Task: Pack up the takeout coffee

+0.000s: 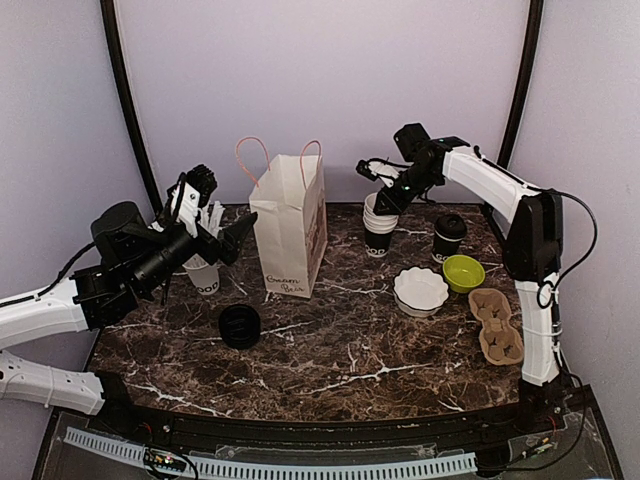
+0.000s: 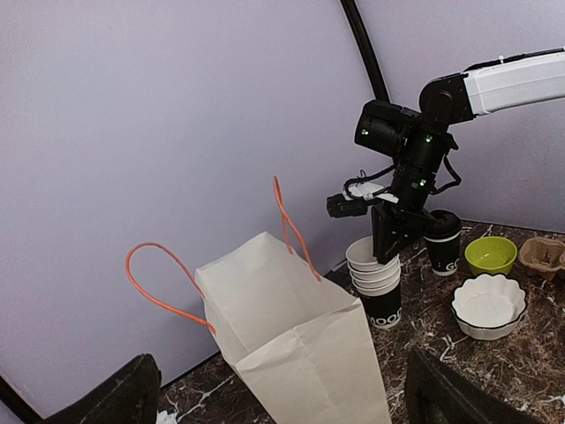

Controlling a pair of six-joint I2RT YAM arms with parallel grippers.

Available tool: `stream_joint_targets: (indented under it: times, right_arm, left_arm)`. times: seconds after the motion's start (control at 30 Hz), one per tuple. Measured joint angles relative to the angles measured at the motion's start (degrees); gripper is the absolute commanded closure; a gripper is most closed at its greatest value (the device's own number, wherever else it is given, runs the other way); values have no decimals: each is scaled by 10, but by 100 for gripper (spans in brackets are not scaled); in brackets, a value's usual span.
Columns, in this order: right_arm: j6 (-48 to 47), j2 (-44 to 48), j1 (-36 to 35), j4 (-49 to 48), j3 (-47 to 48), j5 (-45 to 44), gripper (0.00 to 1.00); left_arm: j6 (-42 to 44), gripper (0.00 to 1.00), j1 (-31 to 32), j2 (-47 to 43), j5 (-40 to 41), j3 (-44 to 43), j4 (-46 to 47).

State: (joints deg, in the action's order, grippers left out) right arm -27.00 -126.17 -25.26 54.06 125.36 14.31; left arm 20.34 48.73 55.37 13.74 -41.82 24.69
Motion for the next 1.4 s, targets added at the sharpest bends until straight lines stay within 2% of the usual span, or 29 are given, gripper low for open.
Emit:
stream_joint_targets:
  times: [0.3,0.6,0.73,0.97,1.4]
  right_arm:
    - [0,0,0,2,1,-3,82]
    - [0,-3,0,4,3,-11,77]
    - [0,-5,0,6,3,-13,82]
    - [-3,-5,0,18,10,-16,100]
    - [-30,8,-6,3,16,-91,100]
  left_arm:
    - [0,1,0,0,-3,0,-2]
    - [0,1,0,0,-7,0,-5]
    - [0,1,0,0,-7,0,-6]
    - [0,1,0,0,-9,0,-7]
    - [0,1,0,0,-9,0,-8]
